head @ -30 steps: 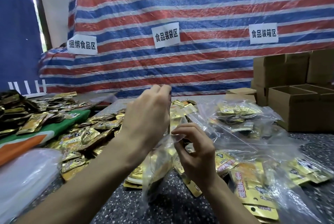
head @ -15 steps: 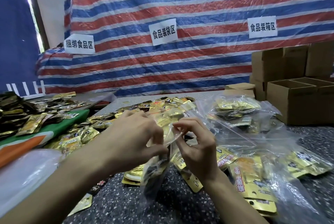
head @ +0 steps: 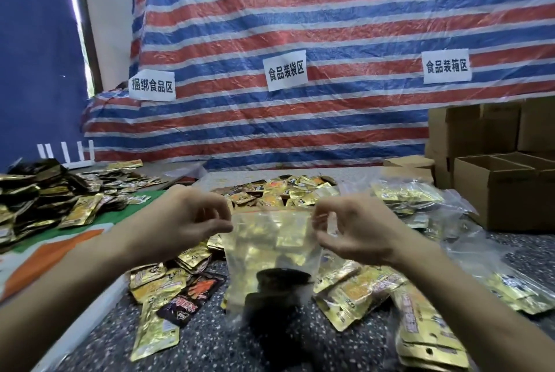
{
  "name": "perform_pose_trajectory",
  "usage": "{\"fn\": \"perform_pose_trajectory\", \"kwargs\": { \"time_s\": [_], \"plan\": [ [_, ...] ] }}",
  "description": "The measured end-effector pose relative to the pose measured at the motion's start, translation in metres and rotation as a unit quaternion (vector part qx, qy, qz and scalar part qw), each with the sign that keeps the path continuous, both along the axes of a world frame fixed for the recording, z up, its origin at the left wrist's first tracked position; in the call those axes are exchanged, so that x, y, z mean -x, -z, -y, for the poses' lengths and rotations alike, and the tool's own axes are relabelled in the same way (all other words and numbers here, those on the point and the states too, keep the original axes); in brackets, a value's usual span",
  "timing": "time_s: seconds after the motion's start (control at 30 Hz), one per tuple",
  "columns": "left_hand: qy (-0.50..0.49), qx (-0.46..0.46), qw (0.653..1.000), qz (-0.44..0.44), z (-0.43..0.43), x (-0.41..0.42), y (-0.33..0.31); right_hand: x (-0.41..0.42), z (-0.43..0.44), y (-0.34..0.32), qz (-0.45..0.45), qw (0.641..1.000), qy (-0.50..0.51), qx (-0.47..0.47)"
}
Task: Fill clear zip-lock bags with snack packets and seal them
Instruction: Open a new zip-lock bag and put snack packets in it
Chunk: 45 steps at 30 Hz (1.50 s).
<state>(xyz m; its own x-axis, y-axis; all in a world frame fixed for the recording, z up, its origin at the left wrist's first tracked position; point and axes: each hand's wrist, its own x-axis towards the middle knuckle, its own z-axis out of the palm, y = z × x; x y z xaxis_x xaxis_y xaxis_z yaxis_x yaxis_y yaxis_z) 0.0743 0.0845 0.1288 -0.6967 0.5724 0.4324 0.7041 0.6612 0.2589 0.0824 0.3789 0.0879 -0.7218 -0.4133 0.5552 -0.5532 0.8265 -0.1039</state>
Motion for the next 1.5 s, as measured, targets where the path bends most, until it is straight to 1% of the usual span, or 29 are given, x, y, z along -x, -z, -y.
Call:
{"fn": "perform_pose_trajectory", "kwargs": {
  "time_s": [0.13, 0.2, 0.27, 0.33, 0.43, 0.5, 0.63, 0.7, 0.8, 0.93, 1.03, 1.1, 1.2, 1.27, 1.33, 1.5],
  "plan": [
    [0.007, -0.050, 0.998, 0.031, 0.009, 0.002, -0.008, -0.020, -0.003, -0.035, 0.064, 0.997, -0.041, 0.029],
    [0.014, -0.064, 0.998, 0.020, 0.011, 0.002, -0.013, -0.031, -0.003, -0.044, 0.068, 0.994, -0.065, 0.059],
    [0.028, -0.096, 0.995, 0.009, 0.009, -0.001, -0.017, -0.039, -0.003, -0.051, 0.053, 0.991, -0.080, 0.095],
    [0.044, -0.130, 0.990, 0.013, 0.007, -0.003, -0.018, -0.043, -0.005, -0.056, 0.056, 0.989, -0.060, 0.124],
    [0.049, -0.165, 0.985, 0.028, 0.002, 0.000, -0.015, -0.044, -0.009, -0.060, 0.130, 0.983, -0.023, 0.129],
    [0.041, -0.194, 0.979, 0.052, 0.000, 0.002, -0.010, -0.044, -0.012, -0.058, 0.172, 0.977, -0.007, 0.125],
    [0.022, -0.249, 0.959, 0.134, 0.000, 0.004, -0.002, -0.044, -0.020, -0.051, 0.209, 0.961, 0.000, 0.180],
    [0.020, -0.238, 0.957, 0.163, 0.001, 0.004, 0.001, -0.044, -0.021, -0.050, 0.211, 0.962, -0.001, 0.175],
    [0.020, -0.205, 0.963, 0.177, 0.002, 0.004, 0.002, -0.046, -0.021, -0.051, 0.214, 0.963, -0.012, 0.165],
    [0.011, -0.138, 0.978, 0.153, 0.005, 0.005, 0.000, -0.050, -0.020, -0.053, 0.218, 0.957, -0.034, 0.191],
    [0.001, -0.117, 0.983, 0.139, 0.007, 0.001, -0.003, -0.051, -0.019, -0.053, 0.211, 0.949, -0.050, 0.229],
    [-0.008, -0.110, 0.986, 0.127, 0.007, -0.002, -0.003, -0.052, -0.018, -0.052, 0.200, 0.951, -0.045, 0.232],
    [-0.029, -0.083, 0.993, 0.075, 0.004, -0.005, -0.002, -0.053, -0.013, -0.051, 0.170, 0.964, -0.031, 0.201],
    [-0.041, -0.086, 0.994, 0.049, 0.000, -0.007, 0.001, -0.055, -0.011, -0.050, 0.161, 0.968, -0.029, 0.190],
    [-0.048, -0.105, 0.993, 0.027, -0.003, -0.009, 0.003, -0.058, -0.008, -0.051, 0.173, 0.969, -0.031, 0.174],
    [-0.036, -0.132, 0.991, -0.004, -0.010, -0.020, 0.005, -0.060, 0.013, -0.057, 0.221, 0.973, -0.006, 0.066]
  ]
}}
